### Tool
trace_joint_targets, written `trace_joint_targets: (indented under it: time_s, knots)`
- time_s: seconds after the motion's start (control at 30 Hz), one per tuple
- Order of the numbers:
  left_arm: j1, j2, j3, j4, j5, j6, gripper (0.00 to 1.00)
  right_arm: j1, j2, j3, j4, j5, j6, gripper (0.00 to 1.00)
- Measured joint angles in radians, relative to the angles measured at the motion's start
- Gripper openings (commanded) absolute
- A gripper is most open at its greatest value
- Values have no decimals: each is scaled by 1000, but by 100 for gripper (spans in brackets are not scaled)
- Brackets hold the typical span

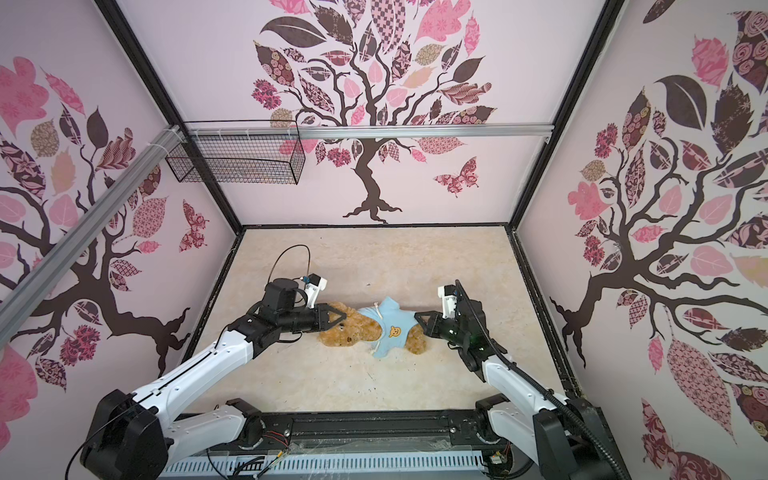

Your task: Dress the teddy bear

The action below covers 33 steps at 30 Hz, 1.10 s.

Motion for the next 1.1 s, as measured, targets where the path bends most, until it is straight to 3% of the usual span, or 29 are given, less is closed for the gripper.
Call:
trace_joint_targets:
  time_s: [0.23,0.4,0.5,0.63,0.73,0.9,1.1]
  knots:
    - [14,8,-14,8,26,-26,0,0,81,-21,76,-49,18,0]
    - [-8,109,6,-14,45,-26,0,31,100,42,-13,-16,-64,22]
    - [-9,196,40,-43,68,-32,0,39,41,71,-74,56,-129,27]
    - [-9,275,73,-43,93,-58,13,103,-63,81,-100,147,-204,29]
    - [-9,323,93,-33,108,-76,32,173,-59,95,-103,181,-237,29]
    - [-9,344,103,-39,95,-94,56,239,81,97,-80,163,-244,25]
    - [15,328,154,-146,13,-26,72,238,322,213,-76,127,-234,17]
